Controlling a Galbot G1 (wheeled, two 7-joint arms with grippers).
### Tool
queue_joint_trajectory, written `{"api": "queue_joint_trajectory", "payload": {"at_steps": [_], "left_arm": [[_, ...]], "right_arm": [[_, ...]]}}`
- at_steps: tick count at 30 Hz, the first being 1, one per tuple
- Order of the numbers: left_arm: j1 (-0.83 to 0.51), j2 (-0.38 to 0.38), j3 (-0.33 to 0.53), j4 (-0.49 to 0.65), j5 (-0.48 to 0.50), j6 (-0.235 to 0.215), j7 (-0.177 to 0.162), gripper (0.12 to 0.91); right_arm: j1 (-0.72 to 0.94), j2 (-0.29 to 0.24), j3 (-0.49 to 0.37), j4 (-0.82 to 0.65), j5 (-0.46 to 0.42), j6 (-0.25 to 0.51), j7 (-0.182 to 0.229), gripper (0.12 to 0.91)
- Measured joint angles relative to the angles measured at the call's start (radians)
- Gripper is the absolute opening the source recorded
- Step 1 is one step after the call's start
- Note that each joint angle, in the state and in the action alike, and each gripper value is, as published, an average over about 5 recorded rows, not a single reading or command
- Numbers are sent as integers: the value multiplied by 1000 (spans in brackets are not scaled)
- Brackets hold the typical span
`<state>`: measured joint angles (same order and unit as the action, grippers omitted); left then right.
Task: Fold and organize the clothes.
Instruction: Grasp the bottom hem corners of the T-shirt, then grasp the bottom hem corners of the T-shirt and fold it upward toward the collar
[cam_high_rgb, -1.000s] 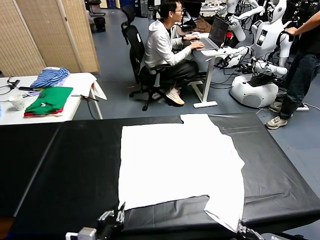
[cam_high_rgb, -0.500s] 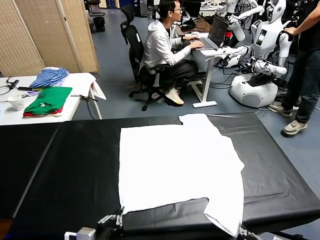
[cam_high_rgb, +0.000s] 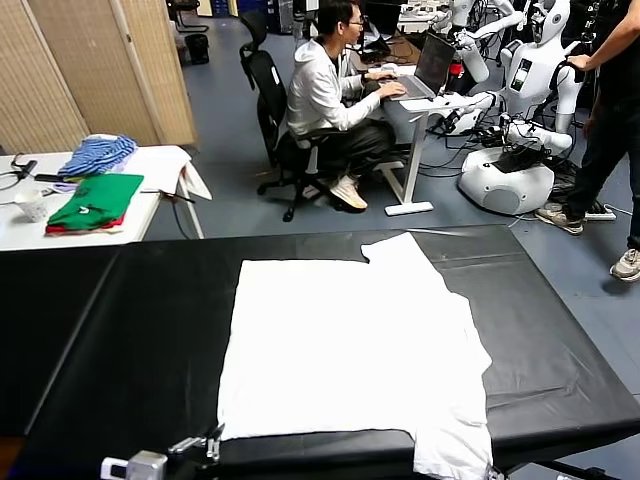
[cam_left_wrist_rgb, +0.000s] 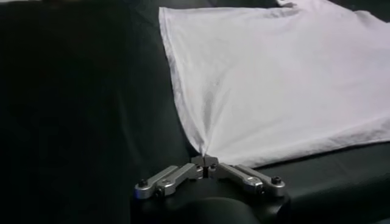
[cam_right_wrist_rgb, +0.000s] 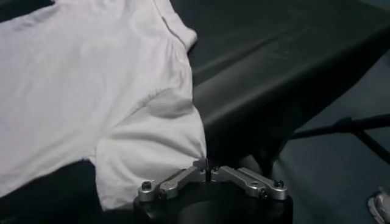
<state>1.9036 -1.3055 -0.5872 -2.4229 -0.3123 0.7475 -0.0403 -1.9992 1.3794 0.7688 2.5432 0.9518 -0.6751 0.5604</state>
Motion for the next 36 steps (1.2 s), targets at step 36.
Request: {"api": "queue_joint_trajectory", "payload": {"at_steps": [36], "left_arm": [[-237, -29, 43, 77, -102, -10, -70, 146]], "right_arm": [[431, -104, -65, -212, -83, 154, -131, 140]]}}
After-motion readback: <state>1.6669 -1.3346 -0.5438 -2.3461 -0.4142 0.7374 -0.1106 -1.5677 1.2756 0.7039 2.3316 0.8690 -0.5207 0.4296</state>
